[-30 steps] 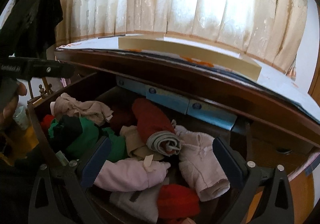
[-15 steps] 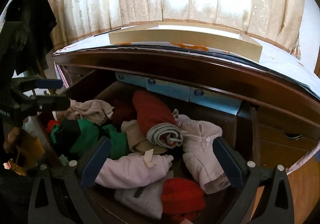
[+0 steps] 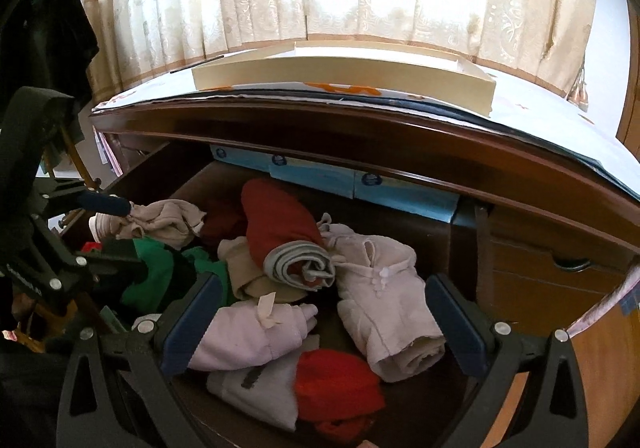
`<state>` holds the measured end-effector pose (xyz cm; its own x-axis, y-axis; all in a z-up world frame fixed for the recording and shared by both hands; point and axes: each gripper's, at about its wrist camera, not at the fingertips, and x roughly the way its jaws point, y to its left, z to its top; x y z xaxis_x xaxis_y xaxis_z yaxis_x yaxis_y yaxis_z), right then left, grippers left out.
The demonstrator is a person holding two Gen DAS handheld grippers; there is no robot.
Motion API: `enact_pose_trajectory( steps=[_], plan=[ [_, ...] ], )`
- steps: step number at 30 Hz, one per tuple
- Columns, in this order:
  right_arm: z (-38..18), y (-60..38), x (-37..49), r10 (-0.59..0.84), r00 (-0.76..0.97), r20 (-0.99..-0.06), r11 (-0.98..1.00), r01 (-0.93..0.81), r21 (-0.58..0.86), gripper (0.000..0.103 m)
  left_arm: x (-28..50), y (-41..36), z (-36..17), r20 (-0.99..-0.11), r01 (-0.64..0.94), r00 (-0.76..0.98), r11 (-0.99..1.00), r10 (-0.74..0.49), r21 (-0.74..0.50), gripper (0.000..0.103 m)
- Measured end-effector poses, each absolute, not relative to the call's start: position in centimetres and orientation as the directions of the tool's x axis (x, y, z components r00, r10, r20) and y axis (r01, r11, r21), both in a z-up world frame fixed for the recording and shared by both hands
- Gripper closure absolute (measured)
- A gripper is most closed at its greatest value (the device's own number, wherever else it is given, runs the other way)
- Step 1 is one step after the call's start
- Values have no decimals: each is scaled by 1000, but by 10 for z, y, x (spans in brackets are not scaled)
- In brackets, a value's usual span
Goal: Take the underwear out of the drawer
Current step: 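Grasp the green-black sock with the left tool while the right tool grasps the red rolled sock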
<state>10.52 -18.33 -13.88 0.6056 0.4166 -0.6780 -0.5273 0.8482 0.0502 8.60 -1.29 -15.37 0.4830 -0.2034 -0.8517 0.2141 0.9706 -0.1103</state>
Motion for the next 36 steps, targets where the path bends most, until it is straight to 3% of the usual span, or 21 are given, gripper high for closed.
enact_pose_trajectory(
  steps=[11, 14, 19, 36],
  plan=[
    [-138, -181, 109, 403, 602, -689, 847, -531, 32, 1, 96, -23, -177, -895, 277, 385, 953, -227, -123, 24],
    [-137, -179, 110, 395, 604, -692, 848, -530, 21, 0, 96, -25, -184, -903, 294, 354, 946, -242, -138, 53],
    [-132, -175, 113, 391, 593, -703, 838, -546, 6, 0, 92, -23, -180, -884, 301, 382, 941, -268, -156, 78],
    [-145, -112, 142, 323, 487, -811, 724, -679, -119, 3, 82, 12, -127, -763, 189, 624, 980, -170, -64, 81]
  ],
)
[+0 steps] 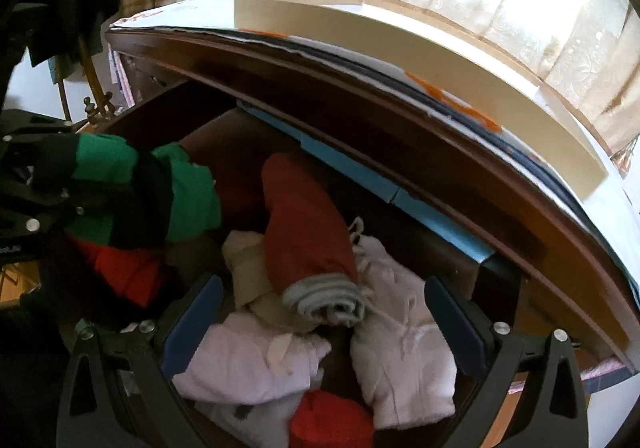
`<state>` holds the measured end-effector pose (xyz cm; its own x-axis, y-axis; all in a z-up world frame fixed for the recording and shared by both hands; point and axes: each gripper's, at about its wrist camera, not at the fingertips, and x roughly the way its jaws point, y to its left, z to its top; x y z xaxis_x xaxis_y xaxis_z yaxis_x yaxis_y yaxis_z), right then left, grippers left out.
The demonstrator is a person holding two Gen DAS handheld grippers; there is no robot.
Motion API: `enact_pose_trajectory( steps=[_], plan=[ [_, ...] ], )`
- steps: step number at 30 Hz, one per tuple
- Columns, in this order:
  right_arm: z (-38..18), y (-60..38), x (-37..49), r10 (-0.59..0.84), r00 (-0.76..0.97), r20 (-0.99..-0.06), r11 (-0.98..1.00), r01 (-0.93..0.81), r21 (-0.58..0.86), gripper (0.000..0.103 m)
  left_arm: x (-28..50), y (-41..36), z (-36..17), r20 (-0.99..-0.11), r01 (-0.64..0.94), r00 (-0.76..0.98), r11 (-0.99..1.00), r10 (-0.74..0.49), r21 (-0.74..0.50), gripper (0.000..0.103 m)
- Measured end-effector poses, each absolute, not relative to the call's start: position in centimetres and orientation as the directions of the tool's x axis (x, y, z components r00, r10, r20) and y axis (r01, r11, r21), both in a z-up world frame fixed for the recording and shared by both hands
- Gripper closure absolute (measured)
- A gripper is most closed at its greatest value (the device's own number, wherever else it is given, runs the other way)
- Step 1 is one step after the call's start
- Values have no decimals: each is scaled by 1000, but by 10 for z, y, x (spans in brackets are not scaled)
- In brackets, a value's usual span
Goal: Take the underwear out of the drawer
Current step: 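Grasp the green-black sock with the left tool while the right tool grasps the red rolled sock, then lift both held socks up out of the drawer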
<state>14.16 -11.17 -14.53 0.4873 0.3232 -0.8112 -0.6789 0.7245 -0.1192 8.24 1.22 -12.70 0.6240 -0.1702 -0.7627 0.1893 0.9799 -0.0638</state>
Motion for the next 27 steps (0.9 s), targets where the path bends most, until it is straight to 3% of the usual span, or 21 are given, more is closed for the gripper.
enact_pose_trajectory(
  steps=[2, 12, 14, 16, 27],
  plan=[
    [-147, -108, 146, 317, 479, -818, 721, -682, -120, 11, 84, 16, -125, -749, 171, 644, 984, -153, -54, 81],
    [-158, -81, 160, 271, 448, -852, 685, -712, -156, 14, 90, 25, -133, -749, 139, 646, 988, -145, -71, 81],
    [-163, -76, 163, 254, 431, -866, 676, -719, -160, 24, 90, 24, -133, -749, 143, 646, 987, -148, -72, 81],
    [-167, -72, 167, 236, 418, -877, 674, -721, -162, 28, 89, 24, -133, -749, 145, 646, 987, -149, -72, 81],
    [-185, -57, 185, 173, 379, -909, 653, -735, -182, 28, 91, 26, -137, -752, 139, 642, 987, -153, -82, 81]
  ],
)
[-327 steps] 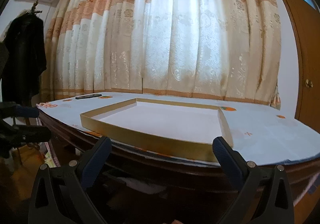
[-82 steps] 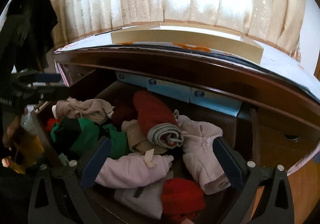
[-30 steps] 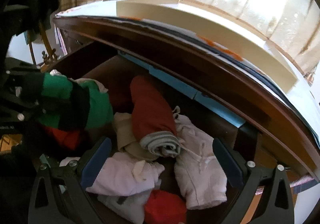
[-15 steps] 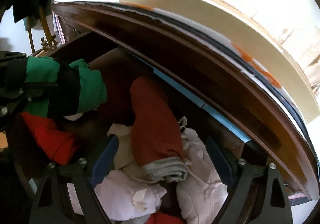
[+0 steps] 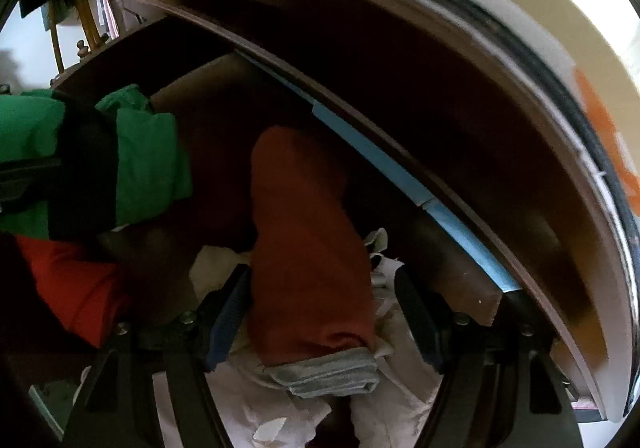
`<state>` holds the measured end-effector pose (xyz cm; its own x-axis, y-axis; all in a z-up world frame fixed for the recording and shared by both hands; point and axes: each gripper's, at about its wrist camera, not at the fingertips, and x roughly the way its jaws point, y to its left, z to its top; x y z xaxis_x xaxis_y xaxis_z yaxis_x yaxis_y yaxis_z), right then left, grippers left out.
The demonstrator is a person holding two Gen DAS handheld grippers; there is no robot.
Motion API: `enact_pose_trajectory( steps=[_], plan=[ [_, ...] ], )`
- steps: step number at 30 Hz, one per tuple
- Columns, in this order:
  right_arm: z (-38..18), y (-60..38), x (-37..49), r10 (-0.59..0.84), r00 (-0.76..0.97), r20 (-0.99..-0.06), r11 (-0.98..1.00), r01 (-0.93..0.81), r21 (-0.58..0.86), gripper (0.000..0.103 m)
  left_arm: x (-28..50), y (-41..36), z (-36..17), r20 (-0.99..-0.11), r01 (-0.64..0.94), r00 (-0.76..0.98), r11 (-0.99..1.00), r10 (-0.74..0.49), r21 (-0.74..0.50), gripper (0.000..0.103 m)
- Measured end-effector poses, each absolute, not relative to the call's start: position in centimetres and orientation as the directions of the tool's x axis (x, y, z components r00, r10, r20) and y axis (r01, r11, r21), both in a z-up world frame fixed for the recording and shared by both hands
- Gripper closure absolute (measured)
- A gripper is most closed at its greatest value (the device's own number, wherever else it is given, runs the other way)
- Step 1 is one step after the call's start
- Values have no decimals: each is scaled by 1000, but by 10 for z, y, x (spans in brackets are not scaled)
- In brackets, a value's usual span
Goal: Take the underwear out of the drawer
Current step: 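Lift both held socks up out of the drawer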
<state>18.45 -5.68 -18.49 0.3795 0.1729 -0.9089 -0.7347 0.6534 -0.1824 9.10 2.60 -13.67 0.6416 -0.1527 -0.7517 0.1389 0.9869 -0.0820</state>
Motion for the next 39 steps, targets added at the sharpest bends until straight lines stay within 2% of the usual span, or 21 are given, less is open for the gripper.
enact_pose_trajectory(
  steps=[1, 3, 4, 5, 11, 17, 39],
  plan=[
    [-187, -57, 186, 169, 366, -915, 655, -735, -173, 29, 91, 26, -137, -752, 139, 641, 987, -153, -82, 81],
    [-188, -57, 190, 178, 335, -925, 661, -737, -140, 39, 91, 26, -137, -752, 140, 641, 987, -153, -82, 81],
    [-188, -58, 190, 194, 312, -930, 662, -741, -111, 53, 91, 26, -137, -752, 138, 641, 987, -154, -84, 81],
    [-187, -58, 191, 216, 282, -935, 664, -744, -71, 57, 92, 27, -137, -751, 137, 642, 987, -154, -86, 81],
    [-182, -61, 186, 244, 279, -929, 666, -744, -49, 70, 91, 28, -138, -748, 128, 645, 987, -156, -96, 81],
    [-174, -65, 175, 278, 284, -918, 656, -754, -34, 75, 90, 29, -137, -742, 120, 652, 988, -154, -100, 81],
    [-144, -108, 133, 459, 349, -817, 637, -771, 28, 76, 80, 32, -130, -693, 78, 708, 990, -136, -116, 81]
  ],
)
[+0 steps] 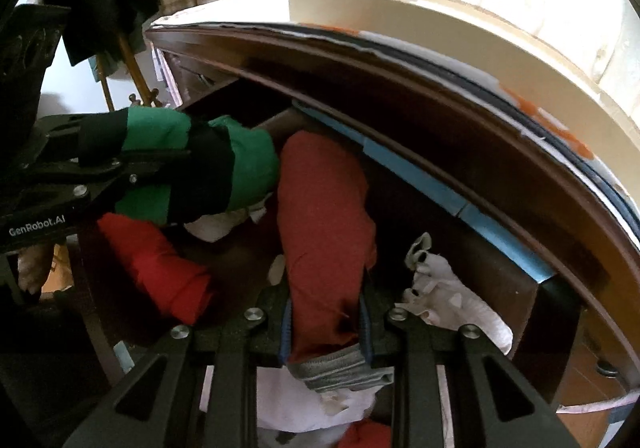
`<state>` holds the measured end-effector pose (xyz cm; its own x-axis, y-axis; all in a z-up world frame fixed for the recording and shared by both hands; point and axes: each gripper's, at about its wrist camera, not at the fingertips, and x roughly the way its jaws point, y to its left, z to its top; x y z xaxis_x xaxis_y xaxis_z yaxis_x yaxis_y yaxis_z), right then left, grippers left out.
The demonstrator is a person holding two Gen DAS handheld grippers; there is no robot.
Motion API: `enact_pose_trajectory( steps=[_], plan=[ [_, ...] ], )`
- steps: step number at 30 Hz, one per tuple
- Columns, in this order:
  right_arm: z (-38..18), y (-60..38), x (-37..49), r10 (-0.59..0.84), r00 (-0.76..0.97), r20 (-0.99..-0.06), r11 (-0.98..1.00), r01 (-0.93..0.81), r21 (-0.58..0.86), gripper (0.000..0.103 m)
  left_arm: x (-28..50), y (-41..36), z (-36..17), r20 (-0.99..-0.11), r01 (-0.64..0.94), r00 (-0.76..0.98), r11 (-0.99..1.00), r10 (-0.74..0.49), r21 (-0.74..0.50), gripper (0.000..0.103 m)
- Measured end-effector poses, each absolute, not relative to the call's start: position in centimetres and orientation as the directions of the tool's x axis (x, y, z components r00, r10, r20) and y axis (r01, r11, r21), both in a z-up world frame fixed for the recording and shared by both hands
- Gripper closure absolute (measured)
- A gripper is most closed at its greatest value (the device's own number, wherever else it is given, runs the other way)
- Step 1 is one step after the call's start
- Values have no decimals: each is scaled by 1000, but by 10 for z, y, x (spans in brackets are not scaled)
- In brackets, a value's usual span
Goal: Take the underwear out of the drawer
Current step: 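Lift both held socks up out of the drawer, then carry both held socks up toward the cardboard tray on the table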
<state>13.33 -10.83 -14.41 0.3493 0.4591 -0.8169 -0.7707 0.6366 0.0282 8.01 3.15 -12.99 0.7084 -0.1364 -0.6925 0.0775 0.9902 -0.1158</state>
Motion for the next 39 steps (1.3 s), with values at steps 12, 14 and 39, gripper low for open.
enact_pose_trajectory(
  steps=[12, 14, 39],
  plan=[
    [-133, -120, 125, 532, 377, -758, 641, -765, 69, 76, 77, 31, -130, -683, 64, 719, 991, -130, -122, 81],
    [-132, -121, 124, 540, 383, -750, 640, -765, 71, 76, 76, 32, -129, -678, 60, 724, 991, -128, -122, 81],
    [-117, -130, 110, 619, 443, -648, 635, -769, 80, 76, 68, 35, -118, -613, 49, 782, 992, -112, -119, 81]
  ],
)
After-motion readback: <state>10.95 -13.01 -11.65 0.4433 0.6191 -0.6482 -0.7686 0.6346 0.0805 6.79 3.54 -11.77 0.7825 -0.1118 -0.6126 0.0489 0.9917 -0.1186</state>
